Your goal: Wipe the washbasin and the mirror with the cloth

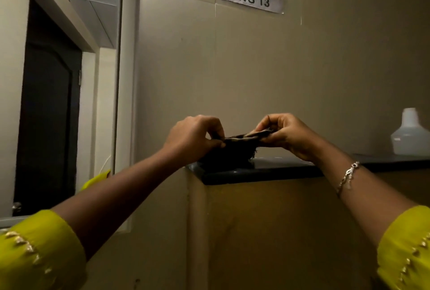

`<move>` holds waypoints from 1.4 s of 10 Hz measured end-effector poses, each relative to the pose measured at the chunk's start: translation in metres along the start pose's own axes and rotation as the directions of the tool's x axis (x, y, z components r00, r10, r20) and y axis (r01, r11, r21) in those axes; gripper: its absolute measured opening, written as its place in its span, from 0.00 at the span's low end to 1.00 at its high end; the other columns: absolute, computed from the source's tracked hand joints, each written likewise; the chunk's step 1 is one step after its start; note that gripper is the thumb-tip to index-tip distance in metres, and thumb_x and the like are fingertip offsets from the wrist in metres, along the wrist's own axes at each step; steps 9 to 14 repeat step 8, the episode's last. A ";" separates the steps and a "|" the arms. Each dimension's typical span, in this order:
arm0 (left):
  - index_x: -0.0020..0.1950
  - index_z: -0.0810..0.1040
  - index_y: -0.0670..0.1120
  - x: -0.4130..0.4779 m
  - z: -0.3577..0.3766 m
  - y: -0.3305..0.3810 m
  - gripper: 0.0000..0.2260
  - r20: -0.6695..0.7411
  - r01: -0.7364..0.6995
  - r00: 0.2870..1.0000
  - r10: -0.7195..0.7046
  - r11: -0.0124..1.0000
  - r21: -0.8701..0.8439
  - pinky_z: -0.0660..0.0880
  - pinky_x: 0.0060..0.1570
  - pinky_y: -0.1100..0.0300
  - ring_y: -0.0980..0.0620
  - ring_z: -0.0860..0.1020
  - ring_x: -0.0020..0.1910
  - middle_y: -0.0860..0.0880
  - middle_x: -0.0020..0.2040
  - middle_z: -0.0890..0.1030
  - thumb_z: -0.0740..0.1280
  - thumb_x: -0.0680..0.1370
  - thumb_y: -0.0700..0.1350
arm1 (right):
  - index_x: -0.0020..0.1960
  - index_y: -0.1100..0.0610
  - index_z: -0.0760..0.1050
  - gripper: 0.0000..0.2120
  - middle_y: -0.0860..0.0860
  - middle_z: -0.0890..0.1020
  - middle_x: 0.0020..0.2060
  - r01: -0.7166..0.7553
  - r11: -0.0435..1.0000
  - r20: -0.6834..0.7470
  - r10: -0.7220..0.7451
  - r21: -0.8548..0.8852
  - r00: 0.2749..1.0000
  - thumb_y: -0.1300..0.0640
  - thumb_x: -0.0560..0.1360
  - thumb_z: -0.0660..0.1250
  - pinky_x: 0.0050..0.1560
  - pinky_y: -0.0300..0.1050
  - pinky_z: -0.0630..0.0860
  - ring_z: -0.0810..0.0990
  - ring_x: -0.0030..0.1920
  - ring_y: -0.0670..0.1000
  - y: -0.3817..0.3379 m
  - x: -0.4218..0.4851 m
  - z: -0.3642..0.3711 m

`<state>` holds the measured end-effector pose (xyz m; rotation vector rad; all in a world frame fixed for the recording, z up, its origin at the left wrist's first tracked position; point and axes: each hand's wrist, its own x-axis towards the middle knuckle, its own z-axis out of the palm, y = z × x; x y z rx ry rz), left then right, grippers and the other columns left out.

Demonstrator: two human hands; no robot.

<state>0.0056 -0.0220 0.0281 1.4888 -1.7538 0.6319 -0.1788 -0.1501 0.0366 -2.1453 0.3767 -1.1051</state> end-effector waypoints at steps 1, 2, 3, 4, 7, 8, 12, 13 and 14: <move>0.46 0.79 0.50 -0.007 0.001 0.011 0.05 0.032 -0.052 0.998 0.050 0.996 0.069 0.72 0.37 0.63 0.58 0.74 0.38 0.57 0.42 0.77 0.71 0.72 0.47 | 0.41 0.63 0.75 0.13 0.65 0.81 0.48 -0.018 1.000 0.050 0.019 -0.008 0.999 0.78 0.70 0.58 0.53 0.46 0.79 0.81 0.52 0.57 0.001 -0.012 -0.005; 0.47 0.79 0.48 -0.014 0.004 0.017 0.05 0.098 -0.081 0.992 0.074 0.994 0.074 0.71 0.41 0.61 0.54 0.75 0.45 0.55 0.42 0.77 0.71 0.72 0.46 | 0.40 0.65 0.77 0.14 0.62 0.83 0.45 -0.031 0.996 0.087 0.038 -0.081 0.995 0.77 0.71 0.56 0.54 0.45 0.79 0.82 0.52 0.55 0.003 -0.020 -0.005; 0.47 0.77 0.46 -0.020 0.008 0.018 0.07 0.160 -0.067 0.985 0.065 0.998 0.006 0.74 0.47 0.55 0.52 0.76 0.48 0.51 0.46 0.80 0.69 0.73 0.48 | 0.40 0.64 0.81 0.12 0.59 0.84 0.43 -0.025 0.987 0.084 0.039 -0.161 0.996 0.69 0.72 0.58 0.50 0.41 0.80 0.82 0.47 0.52 0.003 -0.025 -0.002; 0.46 0.76 0.46 -0.027 0.009 0.018 0.09 0.177 -0.043 0.983 0.052 0.997 -0.059 0.74 0.45 0.55 0.51 0.75 0.46 0.48 0.46 0.79 0.67 0.74 0.51 | 0.40 0.62 0.82 0.11 0.56 0.85 0.40 -0.005 0.973 0.034 0.013 -0.229 0.999 0.62 0.75 0.63 0.44 0.36 0.77 0.81 0.40 0.48 0.002 -0.030 0.004; 0.62 0.74 0.46 -0.049 -0.005 0.014 0.15 0.224 -0.008 0.974 0.026 0.997 -0.079 0.63 0.63 0.54 0.48 0.64 0.69 0.45 0.63 0.74 0.61 0.78 0.50 | 0.46 0.56 0.80 0.05 0.49 0.81 0.40 0.046 0.750 -0.125 -0.171 -0.660 0.977 0.55 0.73 0.68 0.44 0.39 0.73 0.78 0.42 0.46 -0.006 -0.030 0.033; 0.71 0.62 0.48 -0.066 -0.012 0.000 0.23 0.164 0.002 0.986 0.007 0.999 -0.054 0.51 0.71 0.54 0.52 0.47 0.75 0.48 0.74 0.61 0.61 0.78 0.52 | 0.47 0.57 0.80 0.06 0.52 0.83 0.44 0.080 0.712 -0.219 -0.318 -0.698 0.922 0.55 0.73 0.68 0.46 0.42 0.75 0.79 0.44 0.50 -0.010 -0.035 0.062; 0.71 0.62 0.48 -0.066 -0.012 0.000 0.23 0.164 0.002 0.986 0.007 0.999 -0.054 0.51 0.71 0.54 0.52 0.47 0.75 0.48 0.74 0.61 0.61 0.78 0.52 | 0.47 0.57 0.80 0.06 0.52 0.83 0.44 0.080 0.712 -0.219 -0.318 -0.698 0.922 0.55 0.73 0.68 0.46 0.42 0.75 0.79 0.44 0.50 -0.010 -0.035 0.062; 0.71 0.62 0.48 -0.066 -0.012 0.000 0.23 0.164 0.002 0.986 0.007 0.999 -0.054 0.51 0.71 0.54 0.52 0.47 0.75 0.48 0.74 0.61 0.61 0.78 0.52 | 0.47 0.57 0.80 0.06 0.52 0.83 0.44 0.080 0.712 -0.219 -0.318 -0.698 0.922 0.55 0.73 0.68 0.46 0.42 0.75 0.79 0.44 0.50 -0.010 -0.035 0.062; 0.71 0.62 0.48 -0.066 -0.012 0.000 0.23 0.164 0.002 0.986 0.007 0.999 -0.054 0.51 0.71 0.54 0.52 0.47 0.75 0.48 0.74 0.61 0.61 0.78 0.52 | 0.47 0.57 0.80 0.06 0.52 0.83 0.44 0.080 0.712 -0.219 -0.318 -0.698 0.922 0.55 0.73 0.68 0.46 0.42 0.75 0.79 0.44 0.50 -0.010 -0.035 0.062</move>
